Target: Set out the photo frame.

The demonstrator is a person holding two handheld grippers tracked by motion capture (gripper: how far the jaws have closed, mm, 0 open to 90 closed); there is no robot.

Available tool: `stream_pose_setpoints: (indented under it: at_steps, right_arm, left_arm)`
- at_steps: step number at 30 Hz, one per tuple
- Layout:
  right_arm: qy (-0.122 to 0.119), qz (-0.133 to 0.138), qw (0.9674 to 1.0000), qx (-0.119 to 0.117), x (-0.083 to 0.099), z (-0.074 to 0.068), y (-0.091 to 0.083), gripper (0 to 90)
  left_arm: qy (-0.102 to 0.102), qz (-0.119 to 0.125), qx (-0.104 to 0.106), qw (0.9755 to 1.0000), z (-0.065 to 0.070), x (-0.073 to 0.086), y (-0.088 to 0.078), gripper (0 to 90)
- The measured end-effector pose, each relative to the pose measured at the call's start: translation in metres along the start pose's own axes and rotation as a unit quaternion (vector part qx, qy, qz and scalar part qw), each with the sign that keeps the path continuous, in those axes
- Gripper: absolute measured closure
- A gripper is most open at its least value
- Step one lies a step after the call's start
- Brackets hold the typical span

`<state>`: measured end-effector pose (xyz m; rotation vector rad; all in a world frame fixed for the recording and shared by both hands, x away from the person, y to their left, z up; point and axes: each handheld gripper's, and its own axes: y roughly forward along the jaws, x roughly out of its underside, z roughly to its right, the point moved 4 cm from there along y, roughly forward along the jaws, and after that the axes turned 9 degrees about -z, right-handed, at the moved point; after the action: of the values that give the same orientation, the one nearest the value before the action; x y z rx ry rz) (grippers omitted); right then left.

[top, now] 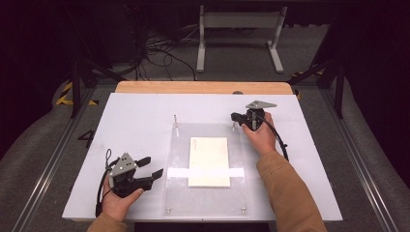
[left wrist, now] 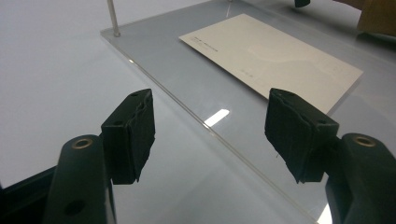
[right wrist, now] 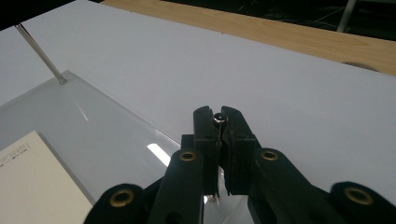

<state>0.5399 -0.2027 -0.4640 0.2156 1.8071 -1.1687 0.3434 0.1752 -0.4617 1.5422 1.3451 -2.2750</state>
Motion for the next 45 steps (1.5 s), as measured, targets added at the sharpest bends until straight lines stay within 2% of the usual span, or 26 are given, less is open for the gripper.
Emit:
stream_pose_setpoints:
  at_steps: [9, 12, 14, 19, 22, 25, 28, 31, 38, 45]
  right_arm:
    - [0.024, 0.001, 0.9996, -0.018, -0.002, 0.005, 0.003, 85.6]
    - [0.030, -0.002, 0.9993, -0.024, -0.003, 0.007, 0.004, 85.6]
    - [0.033, -0.003, 0.9991, -0.026, -0.004, 0.008, 0.005, 85.6]
    - [0.041, -0.003, 0.9987, -0.029, -0.005, 0.009, 0.006, 85.6]
    - [0.044, -0.002, 0.9985, -0.031, -0.005, 0.010, 0.006, 85.6]
    - [0.045, -0.003, 0.9985, -0.031, -0.005, 0.010, 0.007, 85.6]
    - [0.049, -0.005, 0.9982, -0.033, -0.006, 0.011, 0.007, 85.6]
    - [0.055, -0.007, 0.9978, -0.037, -0.006, 0.012, 0.007, 85.6]
    - [0.071, -0.011, 0.9966, -0.039, -0.008, 0.013, 0.009, 85.5]
    - [0.081, -0.016, 0.9957, -0.042, -0.010, 0.015, 0.010, 85.5]
  left_arm:
    - [-0.002, 0.003, -0.009, 1.0000, -0.004, 0.001, -0.004, 33.6]
    - [0.005, 0.000, -0.016, 0.9999, -0.006, 0.004, -0.008, 33.8]
    - [0.013, -0.003, -0.027, 0.9995, -0.008, 0.007, -0.013, 33.5]
    - [0.011, -0.001, -0.037, 0.9993, -0.013, 0.013, -0.018, 32.2]
    - [0.020, 0.001, -0.043, 0.9989, -0.013, 0.016, -0.019, 29.6]
    - [0.042, -0.001, -0.045, 0.9981, -0.012, 0.018, -0.019, 27.4]
    - [0.055, -0.005, -0.048, 0.9973, -0.008, 0.020, -0.019, 26.3]
    - [0.053, 0.001, -0.042, 0.9977, -0.004, 0.020, -0.021, 24.2]
    - [0.081, 0.009, -0.031, 0.9962, 0.004, 0.021, -0.020, 21.6]
    - [0.111, 0.008, -0.016, 0.9937, 0.013, 0.019, -0.011, 20.9]
